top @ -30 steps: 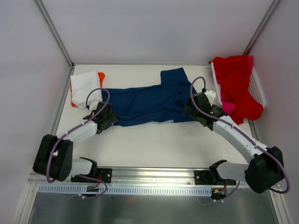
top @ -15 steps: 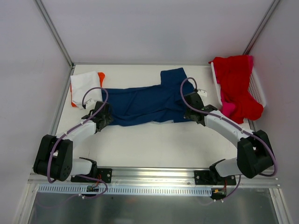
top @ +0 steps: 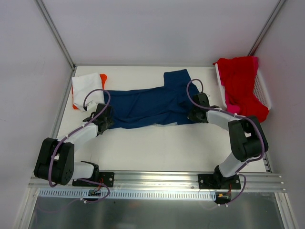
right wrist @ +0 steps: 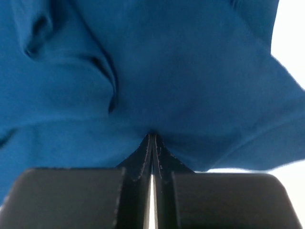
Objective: Fold and stack the t-shirts
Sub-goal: Fold the tshirt
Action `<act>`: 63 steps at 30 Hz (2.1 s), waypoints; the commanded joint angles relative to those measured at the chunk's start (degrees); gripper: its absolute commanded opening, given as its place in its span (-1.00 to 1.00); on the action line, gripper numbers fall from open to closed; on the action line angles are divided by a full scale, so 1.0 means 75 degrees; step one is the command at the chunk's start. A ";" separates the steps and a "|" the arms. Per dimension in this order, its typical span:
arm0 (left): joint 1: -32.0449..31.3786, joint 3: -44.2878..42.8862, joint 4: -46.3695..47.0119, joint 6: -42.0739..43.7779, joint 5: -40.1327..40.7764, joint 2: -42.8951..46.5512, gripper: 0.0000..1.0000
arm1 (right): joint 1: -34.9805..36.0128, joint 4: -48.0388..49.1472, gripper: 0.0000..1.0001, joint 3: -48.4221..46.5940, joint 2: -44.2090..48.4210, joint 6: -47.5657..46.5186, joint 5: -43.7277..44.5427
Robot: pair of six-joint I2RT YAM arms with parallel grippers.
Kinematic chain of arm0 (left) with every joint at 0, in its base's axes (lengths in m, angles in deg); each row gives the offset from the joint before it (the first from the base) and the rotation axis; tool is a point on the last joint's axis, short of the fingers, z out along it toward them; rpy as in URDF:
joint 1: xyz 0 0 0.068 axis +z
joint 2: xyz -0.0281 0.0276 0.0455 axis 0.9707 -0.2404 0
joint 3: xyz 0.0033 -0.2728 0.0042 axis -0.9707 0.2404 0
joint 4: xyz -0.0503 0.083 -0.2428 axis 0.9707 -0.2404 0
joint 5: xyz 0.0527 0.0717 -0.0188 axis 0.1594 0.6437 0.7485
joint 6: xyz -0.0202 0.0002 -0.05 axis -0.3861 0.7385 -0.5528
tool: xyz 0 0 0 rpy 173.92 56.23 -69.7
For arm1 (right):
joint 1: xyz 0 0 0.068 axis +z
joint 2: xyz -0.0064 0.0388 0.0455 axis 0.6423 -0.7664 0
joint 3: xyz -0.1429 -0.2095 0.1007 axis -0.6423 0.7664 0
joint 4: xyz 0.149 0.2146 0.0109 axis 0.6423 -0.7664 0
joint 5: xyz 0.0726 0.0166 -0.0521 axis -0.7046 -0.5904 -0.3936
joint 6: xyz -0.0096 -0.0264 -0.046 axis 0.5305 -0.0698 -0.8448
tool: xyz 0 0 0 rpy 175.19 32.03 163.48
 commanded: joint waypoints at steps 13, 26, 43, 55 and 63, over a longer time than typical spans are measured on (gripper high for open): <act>0.0124 -0.0233 -0.0108 0.0389 0.0064 -0.0124 -0.19 | -0.0882 0.1529 -0.99 0.0595 -0.0194 0.0381 -0.1697; 0.0124 -0.0760 -0.0377 0.0799 -0.0322 -0.0757 -1.00 | -0.1504 0.1529 -0.99 0.1311 0.0697 0.0275 -0.1920; 0.0124 -0.0409 -0.1524 0.0331 -0.0289 -0.0324 -1.00 | -0.2219 0.1189 -0.99 0.1967 0.1458 0.0158 -0.1874; 0.0077 -0.0795 -0.2463 0.0248 0.0041 0.3027 -0.81 | -0.2208 -0.1081 -0.99 0.1663 0.3530 0.0099 0.0162; 0.0077 -0.1381 -0.2510 0.0741 -0.0475 0.3485 0.98 | -0.2032 -0.1670 0.82 0.1138 0.5595 0.0006 0.0178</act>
